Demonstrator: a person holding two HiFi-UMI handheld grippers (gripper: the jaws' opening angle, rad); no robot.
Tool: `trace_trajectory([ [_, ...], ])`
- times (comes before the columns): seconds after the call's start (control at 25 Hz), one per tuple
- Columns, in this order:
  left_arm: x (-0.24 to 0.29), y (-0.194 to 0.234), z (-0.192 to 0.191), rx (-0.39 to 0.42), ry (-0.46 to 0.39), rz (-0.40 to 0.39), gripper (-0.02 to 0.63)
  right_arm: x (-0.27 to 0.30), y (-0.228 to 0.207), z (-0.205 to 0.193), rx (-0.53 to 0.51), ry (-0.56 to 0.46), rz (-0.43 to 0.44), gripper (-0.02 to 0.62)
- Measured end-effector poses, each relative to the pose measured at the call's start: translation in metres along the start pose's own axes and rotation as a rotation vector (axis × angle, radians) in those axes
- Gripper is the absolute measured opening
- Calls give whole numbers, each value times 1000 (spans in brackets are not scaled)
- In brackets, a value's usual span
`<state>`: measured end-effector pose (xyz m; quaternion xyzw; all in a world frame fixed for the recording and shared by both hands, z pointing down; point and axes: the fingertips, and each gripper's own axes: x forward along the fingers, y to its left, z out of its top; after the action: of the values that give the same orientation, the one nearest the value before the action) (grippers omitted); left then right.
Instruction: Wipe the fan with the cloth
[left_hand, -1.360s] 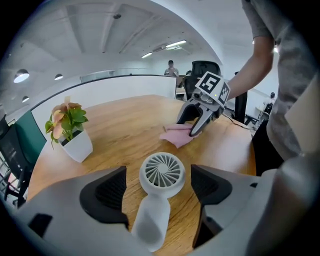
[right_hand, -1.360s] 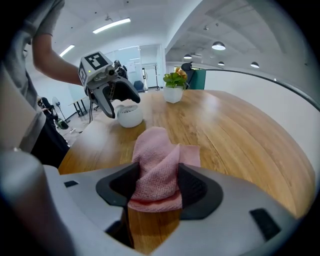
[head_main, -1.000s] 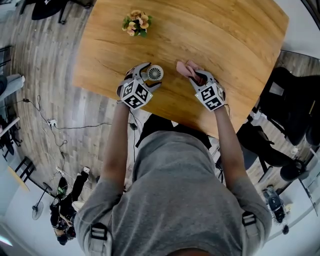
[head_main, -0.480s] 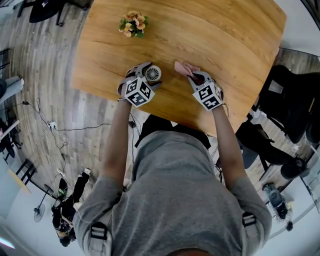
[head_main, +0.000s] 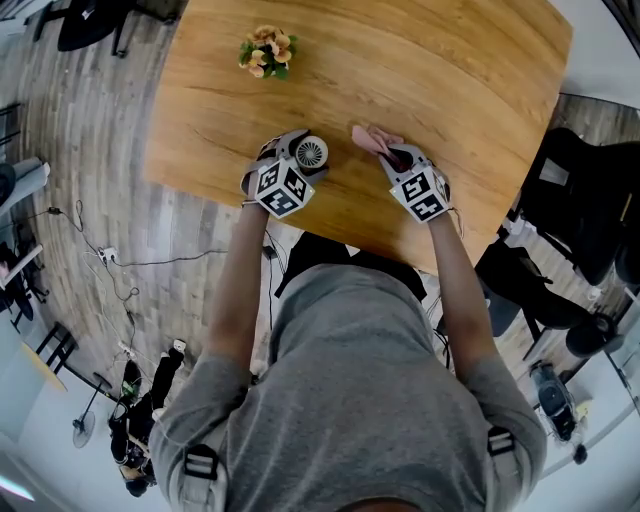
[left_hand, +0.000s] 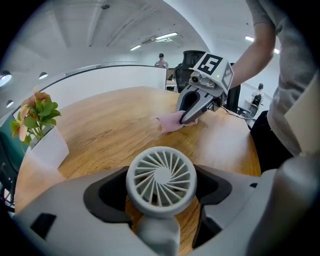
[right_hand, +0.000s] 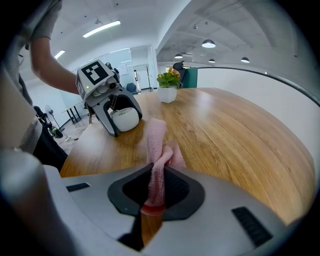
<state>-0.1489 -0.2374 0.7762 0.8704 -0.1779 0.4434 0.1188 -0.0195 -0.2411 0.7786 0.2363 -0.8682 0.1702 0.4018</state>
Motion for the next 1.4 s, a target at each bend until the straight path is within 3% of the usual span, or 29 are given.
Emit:
trace_trajectory([
  [0.44,0,-3,-1,8,-4,-6,390,0,1,0,81,-10,-17,46],
  [0.88,-11,-23,1,-9,-5,-17,390,-22,3,-11,76,-29,-23,40],
  [1.12,-28,-44,25,-21,-41,13,390,-47,26,-2,50,-56,25,40],
  [1.4,-52,-72,54,-35,-67,72,390,-74,32,-3,6,-96,8,40],
])
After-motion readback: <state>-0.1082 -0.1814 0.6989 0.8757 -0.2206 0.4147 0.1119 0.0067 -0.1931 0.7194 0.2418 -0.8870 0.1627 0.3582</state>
